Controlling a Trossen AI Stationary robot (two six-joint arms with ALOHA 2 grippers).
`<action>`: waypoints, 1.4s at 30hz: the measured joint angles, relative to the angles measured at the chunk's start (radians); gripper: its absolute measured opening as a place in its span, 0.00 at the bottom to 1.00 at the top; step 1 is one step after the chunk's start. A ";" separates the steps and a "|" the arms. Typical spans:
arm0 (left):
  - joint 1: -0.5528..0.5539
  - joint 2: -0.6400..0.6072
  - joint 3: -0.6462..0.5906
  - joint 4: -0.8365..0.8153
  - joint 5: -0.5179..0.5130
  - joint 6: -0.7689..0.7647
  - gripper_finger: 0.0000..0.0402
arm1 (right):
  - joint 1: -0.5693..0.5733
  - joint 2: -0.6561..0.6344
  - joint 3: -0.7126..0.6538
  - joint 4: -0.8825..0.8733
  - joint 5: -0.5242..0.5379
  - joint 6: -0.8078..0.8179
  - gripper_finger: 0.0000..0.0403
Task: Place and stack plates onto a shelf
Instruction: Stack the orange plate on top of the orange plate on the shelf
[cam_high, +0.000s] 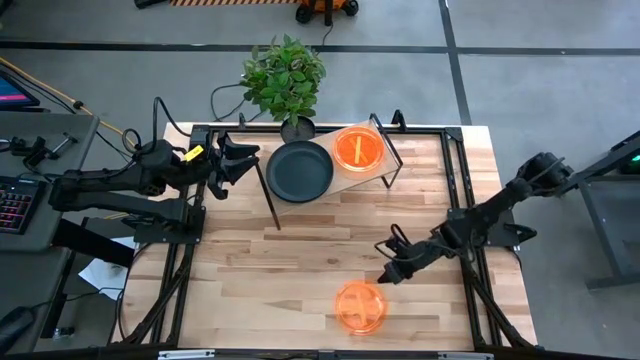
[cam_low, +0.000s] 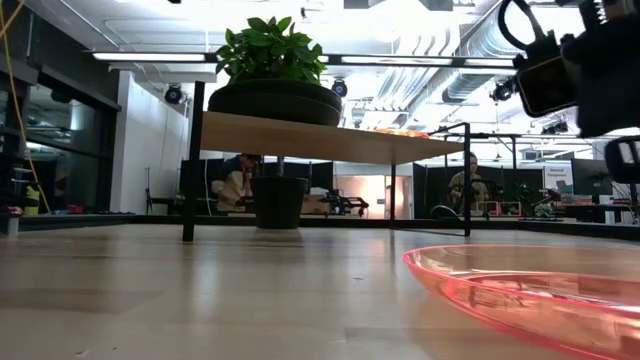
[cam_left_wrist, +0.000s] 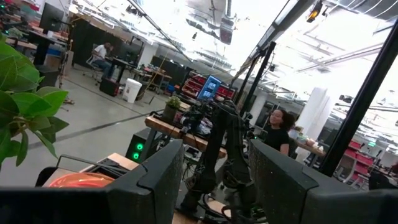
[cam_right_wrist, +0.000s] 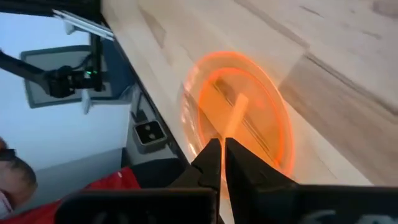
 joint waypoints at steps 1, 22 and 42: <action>0.000 0.000 0.000 0.000 0.000 0.000 0.43 | 0.011 0.002 0.000 -0.009 0.001 0.016 0.02; 0.000 0.000 0.000 0.000 0.000 -0.026 0.43 | 0.214 0.424 0.213 -0.111 0.422 0.187 0.46; 0.000 0.000 0.000 -0.005 -0.004 -0.026 0.43 | 0.209 0.452 0.151 -0.018 0.421 0.293 0.01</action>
